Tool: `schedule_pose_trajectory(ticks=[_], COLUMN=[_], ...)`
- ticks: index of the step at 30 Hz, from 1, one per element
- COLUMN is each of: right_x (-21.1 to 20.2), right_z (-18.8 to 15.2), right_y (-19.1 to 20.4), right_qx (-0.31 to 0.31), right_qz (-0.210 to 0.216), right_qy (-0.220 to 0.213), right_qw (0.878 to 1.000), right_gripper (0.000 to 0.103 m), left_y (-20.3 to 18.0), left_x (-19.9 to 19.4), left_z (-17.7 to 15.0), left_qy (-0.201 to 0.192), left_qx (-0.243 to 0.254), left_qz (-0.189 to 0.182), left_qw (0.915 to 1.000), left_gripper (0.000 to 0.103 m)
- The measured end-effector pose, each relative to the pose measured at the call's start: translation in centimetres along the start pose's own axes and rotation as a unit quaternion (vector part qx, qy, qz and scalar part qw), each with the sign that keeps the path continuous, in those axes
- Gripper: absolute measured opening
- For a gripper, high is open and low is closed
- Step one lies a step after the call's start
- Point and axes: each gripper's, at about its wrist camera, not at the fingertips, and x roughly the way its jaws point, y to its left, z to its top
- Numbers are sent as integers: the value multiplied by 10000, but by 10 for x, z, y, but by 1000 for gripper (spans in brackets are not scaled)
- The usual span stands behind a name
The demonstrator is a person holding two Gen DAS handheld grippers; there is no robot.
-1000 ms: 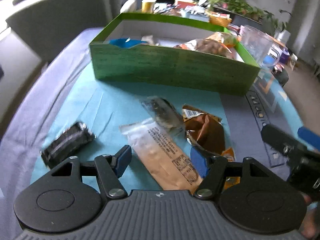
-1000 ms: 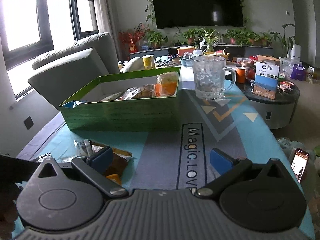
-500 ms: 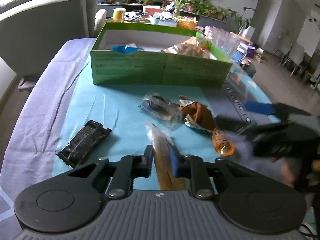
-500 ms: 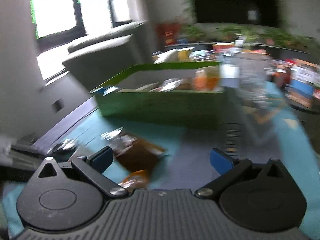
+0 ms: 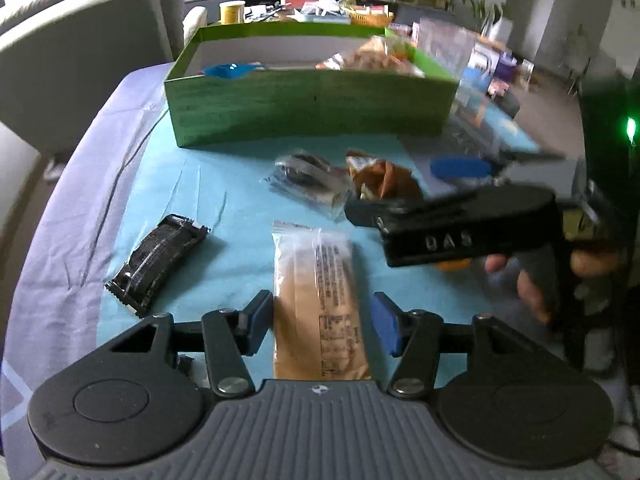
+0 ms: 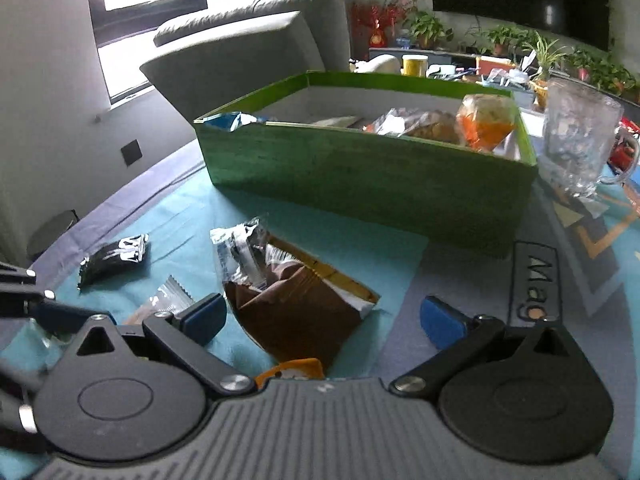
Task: Organize snacks
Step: 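Grasp a tan wrapped cake with the left tool while the right tool grasps a brown packet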
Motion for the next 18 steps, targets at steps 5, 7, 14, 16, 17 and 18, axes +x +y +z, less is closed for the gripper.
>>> schedule_pose_trajectory(ticks=[5, 7, 14, 16, 17, 18], right_x=[4, 4, -6, -9, -12, -15], right_z=[2, 2, 2, 1, 0, 0], right_y=[4, 3, 3, 3, 4, 4], right_qx=[-192, -234, -333, -328, -348, -361], right_qz=[11, 62, 295, 279, 225, 185], right_qy=[-27, -23, -145, -205, -266, -315], right_qw=[9998, 9997, 9989, 9989, 9988, 9987], right_gripper=[62, 62, 61, 61, 61, 61], left_y=[-2, 0, 0, -1, -1, -1], left_x=[0, 0, -1, -4, -5, -7], left_z=[-3, -3, -1, 0, 0, 1], left_qy=[-153, -179, -162, -219, -253, -287], left_qx=[198, 185, 218, 234, 233, 230], left_qz=[11, -48, -198, -190, -171, -157], left_qw=[9997, 9997, 9994, 9993, 9993, 9992], left_gripper=[43, 40, 37, 37, 37, 37])
